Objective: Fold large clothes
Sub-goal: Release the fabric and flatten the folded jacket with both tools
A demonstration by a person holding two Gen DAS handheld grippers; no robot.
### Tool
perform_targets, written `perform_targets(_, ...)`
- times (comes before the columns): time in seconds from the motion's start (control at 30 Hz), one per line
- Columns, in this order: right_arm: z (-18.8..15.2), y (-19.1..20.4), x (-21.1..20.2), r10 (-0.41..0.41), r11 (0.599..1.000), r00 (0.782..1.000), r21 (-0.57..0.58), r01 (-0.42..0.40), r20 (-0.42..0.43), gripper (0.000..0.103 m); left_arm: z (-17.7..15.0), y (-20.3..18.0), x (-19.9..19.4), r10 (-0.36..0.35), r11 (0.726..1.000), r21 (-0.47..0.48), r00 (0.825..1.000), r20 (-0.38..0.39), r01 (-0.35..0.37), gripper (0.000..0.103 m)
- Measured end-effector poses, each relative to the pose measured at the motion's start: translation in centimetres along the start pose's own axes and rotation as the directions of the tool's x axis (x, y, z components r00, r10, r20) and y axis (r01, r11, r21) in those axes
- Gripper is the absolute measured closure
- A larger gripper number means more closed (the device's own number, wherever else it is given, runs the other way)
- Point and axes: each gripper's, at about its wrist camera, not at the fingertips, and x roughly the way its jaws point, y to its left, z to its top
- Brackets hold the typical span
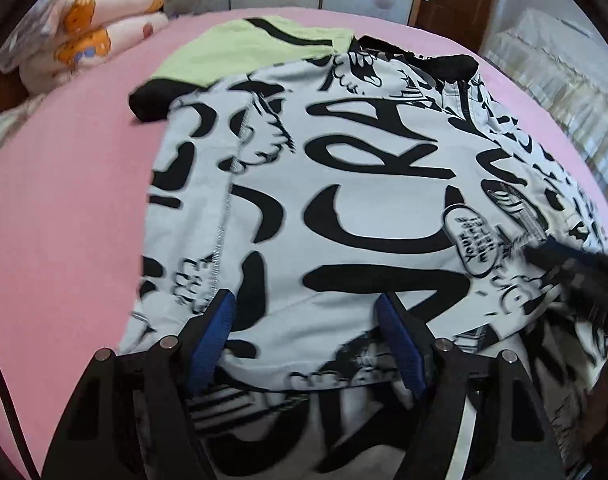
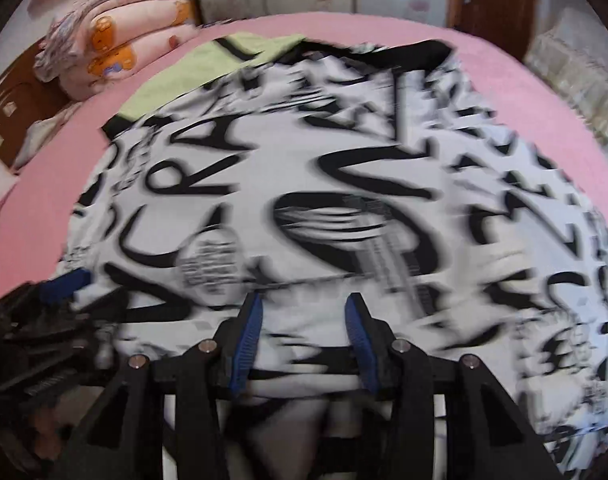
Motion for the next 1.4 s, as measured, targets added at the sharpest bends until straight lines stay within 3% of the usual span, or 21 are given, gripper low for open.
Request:
perform_targets(0.1, 0.0, -4.0, -0.5, -0.152, 0.988, 0.988, 0.042, 0.151, 0.028, 0.061, -0.1, 1.0, -0.3, -0.034, 0.999, -0.007, 0.999, 0.006, 0.035, 0.033)
perform_targets(0.17, -0.3, -7.0, -0.5, -0.165, 0.982, 0.986, 0.096, 0.163, 0.007, 0.06, 0.0, 1.3, -0.5, -0.042, 0.999, -0.017, 0.999, 0.008, 0.042, 0.034)
perform_targets(0.2, -0.6, -8.5, -0.4, -0.202, 0.972, 0.979, 0.121, 0.202, -0.011, 0.053, 0.0, 1.3, -0.6, -0.042, 0.999, -0.021, 0.999, 0.011, 0.042, 0.034)
perform_targets(0.33, -1.8, -11.6, -1.3, -0.065, 0.969, 0.998, 0.238, 0.067, -0.017, 0.05, 0.2, 1.0, -0.7, -0.026, 0.999, -0.027, 1.0, 0.009, 0.026, 0.034)
perform_targets(0.8, -2.6, -9.7, -6.8, -0.024, 0.961, 0.998, 0.276, 0.007, 0.058, 0.048, -0.5, 1.6, -6.5, -0.003, 0.998, -0.061, 1.0, 0.024, 0.004, 0.032)
perform_targets(1.4, -5.7, -8.2, -15.5, -0.017, 0.968, 0.992, 0.252, -0.016, 0.126, 0.048, -5.1, 1.9, -15.9, 0.017, 0.998, -0.055, 0.999, 0.05, -0.014, 0.03)
